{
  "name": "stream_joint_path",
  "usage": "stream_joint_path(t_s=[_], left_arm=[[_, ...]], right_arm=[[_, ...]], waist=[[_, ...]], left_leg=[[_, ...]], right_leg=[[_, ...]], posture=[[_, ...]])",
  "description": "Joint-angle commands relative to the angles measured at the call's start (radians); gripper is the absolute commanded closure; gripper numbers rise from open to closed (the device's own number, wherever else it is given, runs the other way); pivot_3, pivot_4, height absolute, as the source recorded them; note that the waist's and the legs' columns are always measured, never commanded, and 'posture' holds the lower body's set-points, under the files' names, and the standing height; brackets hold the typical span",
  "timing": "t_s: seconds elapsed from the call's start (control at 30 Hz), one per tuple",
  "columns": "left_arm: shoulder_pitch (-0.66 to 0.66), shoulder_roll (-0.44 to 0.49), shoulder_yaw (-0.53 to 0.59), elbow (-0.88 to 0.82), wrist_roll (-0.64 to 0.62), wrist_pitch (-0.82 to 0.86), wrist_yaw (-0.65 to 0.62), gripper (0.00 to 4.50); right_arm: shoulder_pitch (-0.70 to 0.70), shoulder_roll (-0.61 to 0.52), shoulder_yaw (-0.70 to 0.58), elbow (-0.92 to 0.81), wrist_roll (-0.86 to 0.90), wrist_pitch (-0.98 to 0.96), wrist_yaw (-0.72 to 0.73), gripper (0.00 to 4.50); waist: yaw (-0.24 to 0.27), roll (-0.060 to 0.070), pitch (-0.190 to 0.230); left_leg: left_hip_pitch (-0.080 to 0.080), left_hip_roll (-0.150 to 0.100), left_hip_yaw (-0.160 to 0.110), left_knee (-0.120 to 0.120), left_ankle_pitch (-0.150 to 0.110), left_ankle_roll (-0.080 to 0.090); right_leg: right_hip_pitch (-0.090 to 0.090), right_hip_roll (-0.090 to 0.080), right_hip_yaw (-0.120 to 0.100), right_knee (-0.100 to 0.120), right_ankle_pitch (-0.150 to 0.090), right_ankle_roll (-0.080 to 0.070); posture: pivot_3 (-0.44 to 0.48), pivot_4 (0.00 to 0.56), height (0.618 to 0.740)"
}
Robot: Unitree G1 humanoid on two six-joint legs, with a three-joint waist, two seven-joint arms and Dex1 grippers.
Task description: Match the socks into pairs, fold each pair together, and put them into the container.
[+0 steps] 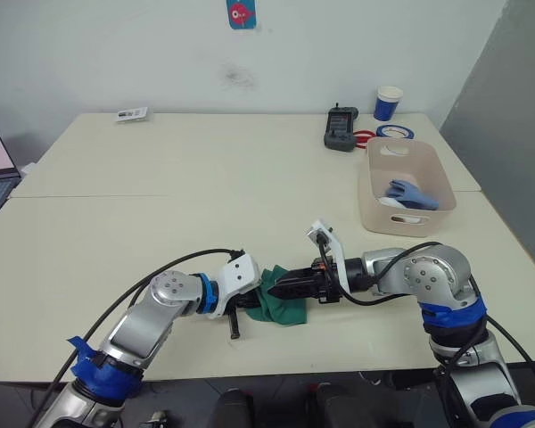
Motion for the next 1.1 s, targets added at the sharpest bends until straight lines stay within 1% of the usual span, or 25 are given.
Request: stream_joint_path(t_s=[0.03,0.07,0.13,0.2,0.23,0.27,0.4,0.43,0.57,0.73,0.87,0.93,1.07,1.1], left_arm=[[0.007,0.024,0.004,0.046,0.019,0.025,0.007,4.5],[0.006,0.026,0.01,0.043,0.015,0.027,0.004,4.5],[0.003,0.031,0.024,0.036,0.002,0.03,-0.004,4.5],[-0.004,0.046,0.039,0.025,-0.015,0.041,-0.014,4.5],[-0.007,0.055,0.045,0.02,-0.023,0.046,-0.019,4.5],[-0.013,0.073,0.058,0.003,-0.041,0.06,-0.032,4.5],[-0.032,0.137,0.083,-0.029,-0.077,0.085,-0.081,4.5],[-0.037,0.153,0.081,-0.027,-0.072,0.081,-0.089,4.5],[-0.046,0.173,0.073,-0.005,-0.051,0.07,-0.081,4.5],[-0.045,0.144,0.053,0.022,-0.036,0.06,-0.06,4.5],[-0.045,0.123,0.043,0.032,-0.025,0.054,-0.054,4.5],[-0.05,0.123,0.053,0.029,-0.03,0.061,-0.058,4.5],[-0.065,0.185,0.143,0.029,-0.095,-0.027,-0.155,4.5],[-0.074,0.201,0.16,0.034,-0.11,-0.025,-0.173,4.5]], right_arm=[[0.011,-0.054,0.005,-0.068,-0.017,-0.126,0.071,1.95],[0.029,-0.098,0.036,-0.09,-0.056,-0.198,0.111,1.95],[0.057,-0.152,0.066,-0.106,-0.094,-0.28,0.152,1.95],[0.085,-0.189,0.099,-0.111,-0.147,-0.374,0.183,2.32],[0.098,-0.202,0.115,-0.111,-0.175,-0.421,0.197,2.56],[0.115,-0.205,0.128,-0.106,-0.208,-0.479,0.2,2.89],[0.153,-0.184,0.165,-0.078,-0.279,-0.6,0.207,4.31],[0.16,-0.18,0.177,-0.073,-0.295,-0.623,0.211,4.48],[0.17,-0.148,0.212,-0.051,-0.338,-0.684,0.214,4.48],[0.153,-0.088,0.268,0.03,-0.405,-0.719,0.195,4.48],[0.144,-0.084,0.342,0.151,-0.511,-0.782,0.209,4.48],[0.142,-0.091,0.356,0.179,-0.541,-0.804,0.223,4.48],[0.149,-0.078,0.287,0.145,-0.487,-0.79,0.243,4.48],[0.148,-0.077,0.273,0.125,-0.47,-0.775,0.248,4.48]], waist=[[0.0,0.0,0.0],[0.001,0.0,0.0],[0.001,0.0,0.0],[-0.002,0.0,0.0],[-0.005,0.0,0.0],[-0.01,0.0,0.0],[-0.019,0.0,0.001],[-0.019,0.0,0.001],[-0.018,0.0,0.001],[-0.016,0.0,0.001],[-0.01,0.0,0.001],[-0.008,0.0,0.001],[-0.007,-0.001,0.001],[-0.007,0.0,0.001]], left_leg=[[0.0,0.0,0.0,0.0,0.0,0.0],[0.0,0.0,0.0,0.0,0.0,0.0],[0.0,0.0,0.0,0.0,0.0,0.0],[0.0,0.0,0.0,0.0,0.0,0.0],[0.0,0.0,0.0,0.0,0.0,0.0],[0.0,0.001,0.0,0.0,0.0,0.0],[0.0,0.002,-0.001,-0.001,0.0,0.0],[0.0,0.003,-0.001,-0.001,0.0,0.0],[0.0,0.004,-0.001,-0.001,0.0,0.0],[-0.001,0.003,0.0,-0.001,0.0,0.0],[0.0,0.003,0.0,0.0,0.0,0.0],[-0.001,0.003,0.0,0.0,0.0,0.0],[-0.001,0.003,0.0,0.0,0.0,0.0],[-0.001,0.003,0.0,0.0,0.0,0.0]], right_leg=[[0.0,0.0,0.0,0.0,0.0,0.0],[0.0,0.0,0.0,0.0,0.0,0.0],[0.0,0.0,-0.001,-0.001,0.0,0.0],[0.0,0.0,0.0,-0.001,0.0,0.0],[0.0,0.0,0.0,0.0,0.0,0.0],[-0.001,0.0,0.001,0.0,0.0,0.0],[-0.002,0.006,0.0,0.001,0.0,0.0],[-0.003,0.008,0.0,0.001,0.0,0.0],[-0.003,0.009,0.0,0.001,0.0,-0.001],[-0.003,0.009,0.002,0.001,0.0,-0.001],[-0.003,0.009,0.003,0.001,0.0,-0.001],[-0.003,0.009,0.003,0.001,0.0,-0.001],[-0.003,0.009,0.003,0.001,0.0,-0.001],[-0.003,0.009,0.004,0.001,0.0,-0.001]], posture=[[0.0,0.15,0.74],[0.0,0.15,0.74],[0.0,0.15,0.74],[0.0,0.15,0.74],[0.0,0.15,0.74],[0.0,0.15,0.74],[0.0,0.15,0.74],[0.0,0.15,0.74],[0.0,0.15,0.74],[0.0,0.15,0.74],[0.0,0.15,0.74],[0.0,0.15,0.74],[0.0,0.15,0.74],[0.0,0.15,0.74]])
